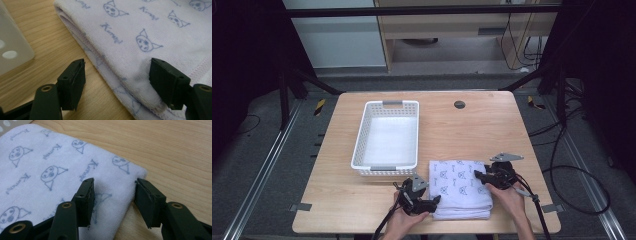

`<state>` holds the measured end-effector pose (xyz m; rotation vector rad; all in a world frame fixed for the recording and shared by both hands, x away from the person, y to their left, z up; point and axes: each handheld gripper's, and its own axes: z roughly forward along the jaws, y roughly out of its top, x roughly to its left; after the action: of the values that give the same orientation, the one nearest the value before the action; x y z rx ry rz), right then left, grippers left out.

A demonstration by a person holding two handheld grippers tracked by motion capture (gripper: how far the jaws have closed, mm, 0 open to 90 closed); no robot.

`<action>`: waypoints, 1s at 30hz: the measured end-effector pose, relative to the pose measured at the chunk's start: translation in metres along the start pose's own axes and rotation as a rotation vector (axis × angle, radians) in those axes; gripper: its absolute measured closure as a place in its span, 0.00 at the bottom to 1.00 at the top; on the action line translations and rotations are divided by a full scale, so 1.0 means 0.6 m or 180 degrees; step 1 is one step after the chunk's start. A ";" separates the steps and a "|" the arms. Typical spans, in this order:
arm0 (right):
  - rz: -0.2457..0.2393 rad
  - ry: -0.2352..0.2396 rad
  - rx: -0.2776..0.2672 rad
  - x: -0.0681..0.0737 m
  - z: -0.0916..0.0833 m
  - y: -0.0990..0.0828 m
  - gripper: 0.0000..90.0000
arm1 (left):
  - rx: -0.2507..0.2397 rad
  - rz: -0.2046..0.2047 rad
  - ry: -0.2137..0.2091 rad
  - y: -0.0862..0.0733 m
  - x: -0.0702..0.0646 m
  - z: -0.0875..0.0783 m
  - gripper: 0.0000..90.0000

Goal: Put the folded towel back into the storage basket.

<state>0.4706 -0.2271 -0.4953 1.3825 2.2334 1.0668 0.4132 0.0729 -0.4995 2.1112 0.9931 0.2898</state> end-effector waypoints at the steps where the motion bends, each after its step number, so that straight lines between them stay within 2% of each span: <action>1: 0.0000 0.0000 0.0000 0.000 0.000 0.000 0.56 | 0.0000 0.0000 0.0000 0.000 0.000 0.000 0.33; 7: 0.0055 0.0021 0.0011 -0.001 0.001 0.000 0.55 | 0.0041 -0.0057 -0.0073 0.002 0.002 0.003 0.35; 12: 0.0075 0.0017 0.0006 -0.002 0.003 -0.001 0.55 | 0.0053 -0.0047 -0.0094 0.003 0.000 0.003 0.38; 13: 0.0129 0.0037 0.0020 -0.003 0.003 -0.001 0.56 | 0.0053 -0.0037 -0.0096 0.003 -0.002 0.004 0.40; 15: 0.0130 0.0042 0.0015 -0.004 0.003 -0.002 0.56 | 0.0056 -0.0033 -0.0098 0.003 -0.003 0.003 0.42; 16: 0.0205 0.0071 0.0022 -0.005 0.004 -0.002 0.57 | 0.0065 -0.0037 -0.0121 0.004 -0.003 0.003 0.44; 18: 0.0215 0.0076 0.0022 -0.006 0.004 -0.003 0.57 | 0.0072 -0.0040 -0.0128 0.004 -0.003 0.003 0.45; 30: 0.0401 0.0240 0.0082 -0.009 0.005 -0.002 0.69 | 0.0140 -0.0124 -0.0258 0.009 -0.004 0.004 0.60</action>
<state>0.4744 -0.2310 -0.4986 1.5358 2.2454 1.1532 0.4156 0.0675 -0.4968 2.1233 0.9997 0.1629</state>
